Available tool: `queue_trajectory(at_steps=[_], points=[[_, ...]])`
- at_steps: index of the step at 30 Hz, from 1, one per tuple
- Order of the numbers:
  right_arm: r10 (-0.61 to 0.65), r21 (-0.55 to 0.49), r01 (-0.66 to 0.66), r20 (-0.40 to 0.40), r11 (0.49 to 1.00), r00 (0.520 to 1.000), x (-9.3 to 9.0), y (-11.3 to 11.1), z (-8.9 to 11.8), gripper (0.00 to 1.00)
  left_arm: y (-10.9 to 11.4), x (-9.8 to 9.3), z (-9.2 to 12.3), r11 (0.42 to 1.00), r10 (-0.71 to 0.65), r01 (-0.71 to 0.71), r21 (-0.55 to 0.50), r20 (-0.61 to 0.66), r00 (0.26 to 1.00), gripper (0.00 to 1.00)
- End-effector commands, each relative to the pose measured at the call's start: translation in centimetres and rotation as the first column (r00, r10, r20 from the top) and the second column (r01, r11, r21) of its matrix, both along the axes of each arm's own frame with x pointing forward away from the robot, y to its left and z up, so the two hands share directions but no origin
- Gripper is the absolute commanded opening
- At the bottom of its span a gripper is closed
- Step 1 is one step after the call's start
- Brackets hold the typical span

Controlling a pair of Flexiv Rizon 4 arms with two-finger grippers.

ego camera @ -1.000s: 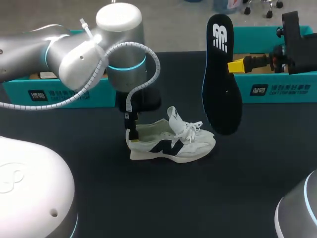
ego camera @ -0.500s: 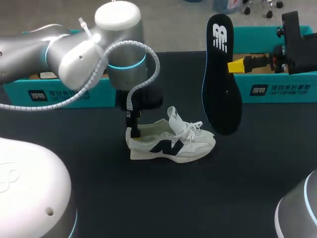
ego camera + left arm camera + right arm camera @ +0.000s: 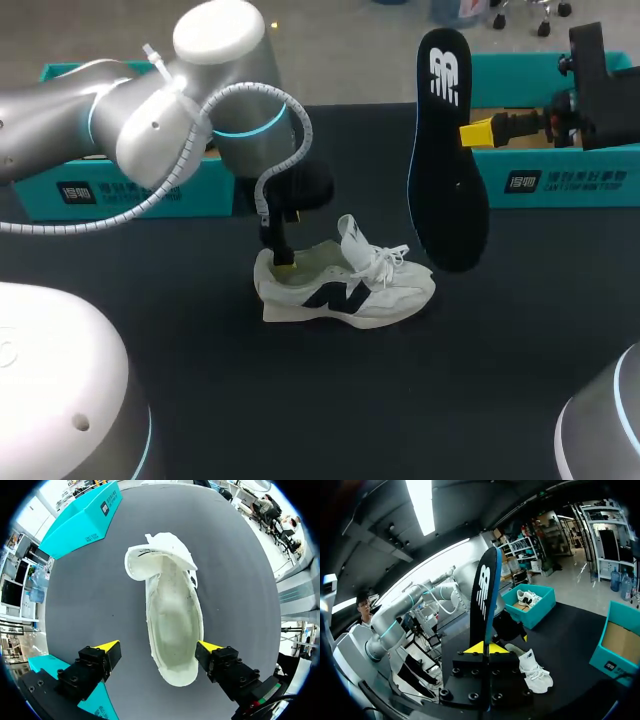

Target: Take the shoe out of the shoebox, open the shoe tongue, remove and reinsert the insole, then place the shoe into the shoebox

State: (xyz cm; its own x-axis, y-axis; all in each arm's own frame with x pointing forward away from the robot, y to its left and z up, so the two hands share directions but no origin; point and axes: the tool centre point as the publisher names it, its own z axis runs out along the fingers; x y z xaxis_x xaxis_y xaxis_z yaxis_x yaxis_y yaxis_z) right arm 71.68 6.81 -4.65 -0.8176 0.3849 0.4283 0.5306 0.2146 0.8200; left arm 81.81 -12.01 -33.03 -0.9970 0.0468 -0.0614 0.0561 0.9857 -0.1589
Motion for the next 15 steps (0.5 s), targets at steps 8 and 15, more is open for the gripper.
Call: queue_trajectory(at_steps=[8,15], points=[[0.000,-0.001,0.000,-0.001,1.000,1.000,0.1,0.1,-0.1,0.00,-3.3,1.9,-2.1,1.000,0.008,-0.008,-0.023,0.000,1.000,1.00],[0.000,-0.001,0.000,-0.001,1.000,1.000,0.1,0.1,-0.1,0.00,-4.7,2.4,-3.3,0.999,0.012,-0.012,-0.030,0.005,1.000,1.00]])
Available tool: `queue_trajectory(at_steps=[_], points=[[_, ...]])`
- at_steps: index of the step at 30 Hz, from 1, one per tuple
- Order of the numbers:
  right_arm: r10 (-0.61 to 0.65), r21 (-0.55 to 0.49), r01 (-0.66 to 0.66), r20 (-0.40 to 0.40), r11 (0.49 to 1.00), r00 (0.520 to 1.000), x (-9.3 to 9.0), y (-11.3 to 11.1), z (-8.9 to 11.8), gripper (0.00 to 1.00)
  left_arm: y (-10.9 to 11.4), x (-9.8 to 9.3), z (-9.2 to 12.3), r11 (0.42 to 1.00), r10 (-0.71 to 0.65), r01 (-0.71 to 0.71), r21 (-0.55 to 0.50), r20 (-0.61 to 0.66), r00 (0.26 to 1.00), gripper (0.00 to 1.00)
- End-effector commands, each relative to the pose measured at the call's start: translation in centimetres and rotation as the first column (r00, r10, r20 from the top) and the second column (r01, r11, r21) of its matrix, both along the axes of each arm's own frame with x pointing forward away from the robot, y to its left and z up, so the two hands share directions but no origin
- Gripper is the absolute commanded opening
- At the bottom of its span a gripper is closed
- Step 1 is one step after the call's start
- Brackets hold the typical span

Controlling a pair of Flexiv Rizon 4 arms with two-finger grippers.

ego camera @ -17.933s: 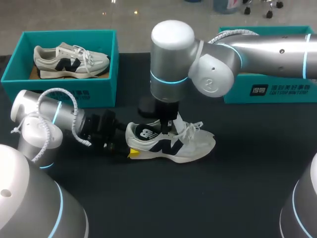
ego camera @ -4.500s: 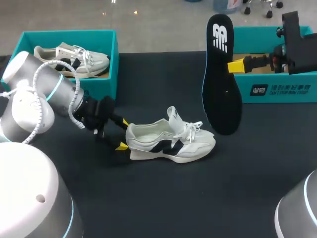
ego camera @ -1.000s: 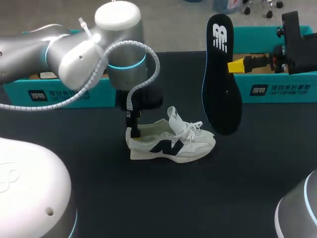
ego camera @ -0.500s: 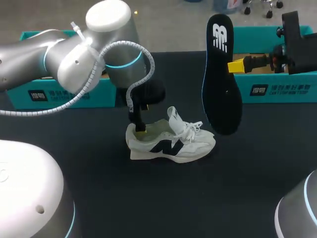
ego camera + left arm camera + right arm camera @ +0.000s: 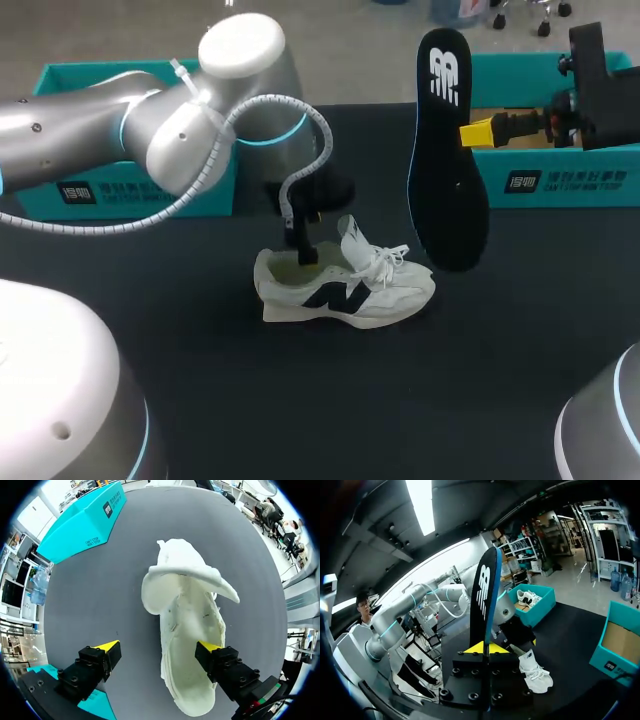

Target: Take the shoe out of the shoebox, open the shoe tongue, remove and reinsert the insole, then place the shoe into the shoebox

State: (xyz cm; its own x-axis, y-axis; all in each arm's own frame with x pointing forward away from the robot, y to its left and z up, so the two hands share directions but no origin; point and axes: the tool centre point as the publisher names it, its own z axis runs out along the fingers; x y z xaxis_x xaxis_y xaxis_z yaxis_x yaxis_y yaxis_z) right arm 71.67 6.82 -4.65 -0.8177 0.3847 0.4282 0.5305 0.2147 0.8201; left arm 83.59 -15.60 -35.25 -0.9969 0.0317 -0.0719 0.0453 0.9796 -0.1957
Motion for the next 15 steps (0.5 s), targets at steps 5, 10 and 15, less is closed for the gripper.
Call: queue_trajectory(at_steps=[5,10,15], points=[[0.000,-0.001,0.000,-0.001,1.000,1.000,0.1,0.1,-0.1,0.00,-1.5,0.8,-1.9,1.000,-0.004,0.004,0.001,-0.019,1.000,1.00],[0.000,-0.001,0.000,-0.001,1.000,1.000,0.1,0.1,-0.1,0.00,-1.4,0.7,-2.2,1.000,0.004,-0.004,-0.010,-0.030,1.000,1.00],[0.000,-0.001,0.000,-0.001,1.000,1.000,0.1,0.1,-0.1,0.00,-1.2,0.6,-2.7,1.000,0.006,-0.006,-0.006,-0.040,0.999,1.00]])
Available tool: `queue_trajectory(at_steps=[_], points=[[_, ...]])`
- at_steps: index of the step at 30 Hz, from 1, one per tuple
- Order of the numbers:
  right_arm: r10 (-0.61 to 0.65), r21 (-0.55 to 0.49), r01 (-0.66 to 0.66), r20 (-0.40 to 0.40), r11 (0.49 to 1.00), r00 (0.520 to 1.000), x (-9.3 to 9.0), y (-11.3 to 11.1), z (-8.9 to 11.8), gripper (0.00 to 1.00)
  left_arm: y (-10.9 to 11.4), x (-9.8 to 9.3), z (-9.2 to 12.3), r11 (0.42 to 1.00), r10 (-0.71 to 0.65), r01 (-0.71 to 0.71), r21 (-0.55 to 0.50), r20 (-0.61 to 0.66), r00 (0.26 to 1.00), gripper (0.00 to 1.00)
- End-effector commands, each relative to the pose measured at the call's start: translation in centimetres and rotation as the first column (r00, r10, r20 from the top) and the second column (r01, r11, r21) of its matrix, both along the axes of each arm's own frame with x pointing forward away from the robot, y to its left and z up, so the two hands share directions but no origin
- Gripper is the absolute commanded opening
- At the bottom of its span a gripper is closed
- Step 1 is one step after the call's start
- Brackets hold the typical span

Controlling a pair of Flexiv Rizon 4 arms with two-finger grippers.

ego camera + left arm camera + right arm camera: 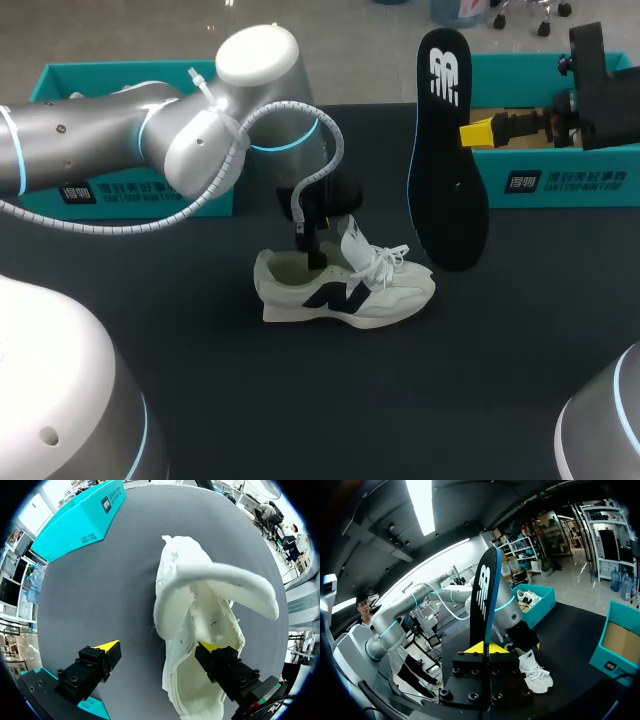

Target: Take the shoe out of the shoebox, open the shoe tongue, remove and reinsert the insole, then place the shoe into the shoebox

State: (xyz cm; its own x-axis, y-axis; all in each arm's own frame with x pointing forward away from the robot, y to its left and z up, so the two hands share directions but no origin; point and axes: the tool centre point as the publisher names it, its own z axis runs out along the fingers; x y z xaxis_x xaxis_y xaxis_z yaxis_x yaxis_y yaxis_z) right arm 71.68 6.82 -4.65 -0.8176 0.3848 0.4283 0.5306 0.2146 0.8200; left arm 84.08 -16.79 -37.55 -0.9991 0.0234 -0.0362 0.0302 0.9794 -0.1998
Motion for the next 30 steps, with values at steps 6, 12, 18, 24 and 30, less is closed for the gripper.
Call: queue_trajectory(at_steps=[6,12,18,24,30], points=[[0.000,-0.001,0.000,-0.001,1.000,1.000,0.1,0.1,-0.1,0.00,-0.7,0.0,-0.9,1.000,-0.008,0.008,-0.003,-0.003,1.000,0.97],[0.000,-0.001,0.000,-0.001,1.000,1.000,0.1,0.1,-0.1,0.00,-1.5,0.0,-1.7,1.000,-0.013,0.013,0.007,-0.012,1.000,0.83],[0.000,-0.001,0.000,-0.001,1.000,1.000,0.1,0.1,-0.1,0.00,-1.1,-0.2,-1.8,1.000,-0.005,0.005,0.003,-0.024,1.000,0.50],[0.000,-0.001,0.000,-0.001,1.000,1.000,0.1,0.1,-0.1,0.00,-0.8,-0.6,-1.8,1.000,-0.005,0.005,-0.001,-0.034,0.999,0.00],[0.000,-0.001,0.000,-0.001,1.000,1.000,0.1,0.1,-0.1,0.00,-1.0,-1.4,-1.7,1.000,-0.019,0.019,0.001,-0.037,0.999,0.00]])
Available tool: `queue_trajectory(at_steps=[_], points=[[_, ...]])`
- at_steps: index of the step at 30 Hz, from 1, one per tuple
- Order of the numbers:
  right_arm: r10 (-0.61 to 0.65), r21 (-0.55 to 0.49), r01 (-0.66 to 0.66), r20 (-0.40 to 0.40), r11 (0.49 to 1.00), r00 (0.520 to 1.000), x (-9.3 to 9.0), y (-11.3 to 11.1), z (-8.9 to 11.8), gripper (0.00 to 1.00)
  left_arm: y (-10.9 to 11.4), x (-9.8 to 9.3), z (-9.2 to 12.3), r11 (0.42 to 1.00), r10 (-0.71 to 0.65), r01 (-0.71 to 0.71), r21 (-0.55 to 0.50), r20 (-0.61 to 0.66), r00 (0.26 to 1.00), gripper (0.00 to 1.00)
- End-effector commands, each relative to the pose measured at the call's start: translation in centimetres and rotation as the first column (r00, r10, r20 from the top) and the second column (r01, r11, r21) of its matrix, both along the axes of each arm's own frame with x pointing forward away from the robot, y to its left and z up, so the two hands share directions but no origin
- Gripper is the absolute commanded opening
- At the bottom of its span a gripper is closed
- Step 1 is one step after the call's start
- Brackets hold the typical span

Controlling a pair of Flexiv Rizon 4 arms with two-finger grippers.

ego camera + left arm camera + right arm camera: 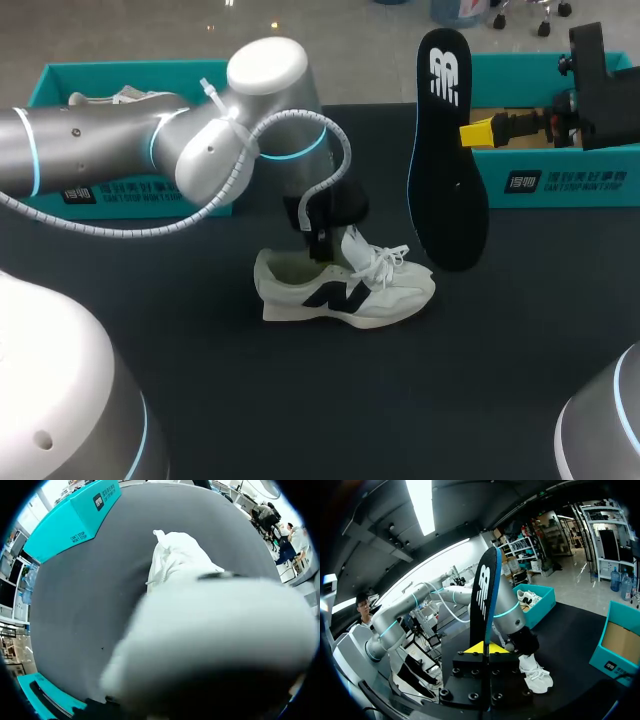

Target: Take the shoe out of the shoebox, open the shoe tongue, remove and reinsert the insole, then place the shoe into the shoebox

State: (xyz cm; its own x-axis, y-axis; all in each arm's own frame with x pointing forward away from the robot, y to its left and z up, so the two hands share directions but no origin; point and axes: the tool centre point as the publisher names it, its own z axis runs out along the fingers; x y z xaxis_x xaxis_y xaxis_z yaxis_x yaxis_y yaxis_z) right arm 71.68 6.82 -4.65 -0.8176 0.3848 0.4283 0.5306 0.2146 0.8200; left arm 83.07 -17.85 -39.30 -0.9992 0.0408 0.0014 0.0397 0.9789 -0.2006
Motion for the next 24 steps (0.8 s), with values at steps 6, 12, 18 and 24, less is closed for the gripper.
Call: queue_trajectory(at_steps=[6,12,18,24], points=[[0.000,-0.001,0.000,-0.001,1.000,1.000,0.1,0.1,-0.1,0.00,0.2,-0.7,0.1,1.000,0.017,-0.017,0.013,-0.006,1.000,0.00],[0.000,-0.001,0.000,-0.001,1.000,1.000,0.1,0.1,-0.1,0.00,0.2,-0.7,0.1,1.000,0.017,-0.017,0.013,-0.006,1.000,0.00],[0.000,-0.001,0.000,-0.001,1.000,1.000,0.1,0.1,-0.1,0.00,0.2,-0.7,0.1,1.000,0.017,-0.017,0.013,-0.006,1.000,0.00],[0.000,-0.001,0.000,-0.001,1.000,1.000,0.1,0.1,-0.1,0.00,1.0,-0.1,3.0,0.957,-0.272,0.276,-0.089,0.056,0.961,0.00]])
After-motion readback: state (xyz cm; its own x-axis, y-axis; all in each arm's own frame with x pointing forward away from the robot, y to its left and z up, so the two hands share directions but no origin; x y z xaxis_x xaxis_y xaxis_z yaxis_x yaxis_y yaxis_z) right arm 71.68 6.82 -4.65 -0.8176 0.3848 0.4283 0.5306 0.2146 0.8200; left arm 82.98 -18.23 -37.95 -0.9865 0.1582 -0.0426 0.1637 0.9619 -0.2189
